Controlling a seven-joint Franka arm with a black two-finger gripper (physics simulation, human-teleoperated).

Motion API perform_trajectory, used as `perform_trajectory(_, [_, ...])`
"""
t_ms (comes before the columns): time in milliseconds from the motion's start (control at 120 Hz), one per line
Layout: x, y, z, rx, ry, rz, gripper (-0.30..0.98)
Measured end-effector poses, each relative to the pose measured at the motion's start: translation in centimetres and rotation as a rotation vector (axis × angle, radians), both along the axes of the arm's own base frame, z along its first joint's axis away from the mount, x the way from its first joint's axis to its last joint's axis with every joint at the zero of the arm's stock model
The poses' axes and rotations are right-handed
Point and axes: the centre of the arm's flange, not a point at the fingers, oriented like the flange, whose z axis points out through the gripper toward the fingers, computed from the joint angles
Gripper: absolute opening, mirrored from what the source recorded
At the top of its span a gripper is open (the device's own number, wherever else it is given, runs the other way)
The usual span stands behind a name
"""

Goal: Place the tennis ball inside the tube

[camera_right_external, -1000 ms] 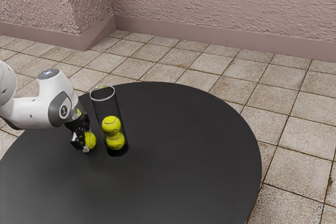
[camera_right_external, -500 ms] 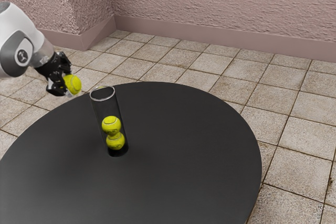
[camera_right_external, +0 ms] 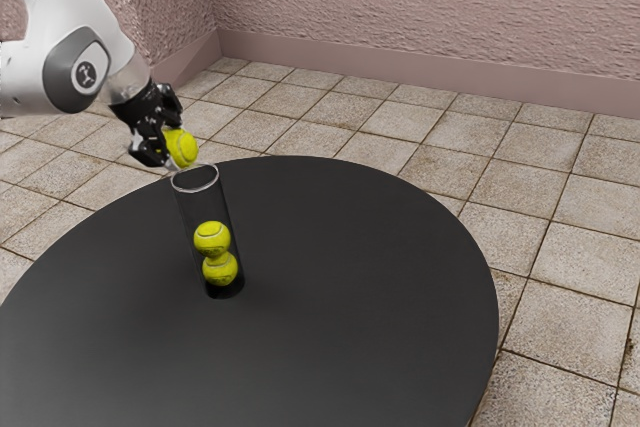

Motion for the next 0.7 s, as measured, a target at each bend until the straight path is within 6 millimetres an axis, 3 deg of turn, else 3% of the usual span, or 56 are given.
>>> perform_trajectory(483, [-0.2,-2.1,-0.9,0.001,0.024,-0.039,0.14])
perform_trajectory(700, [-0.2,-2.4,-0.7,0.005,0.015,-0.042,0.41])
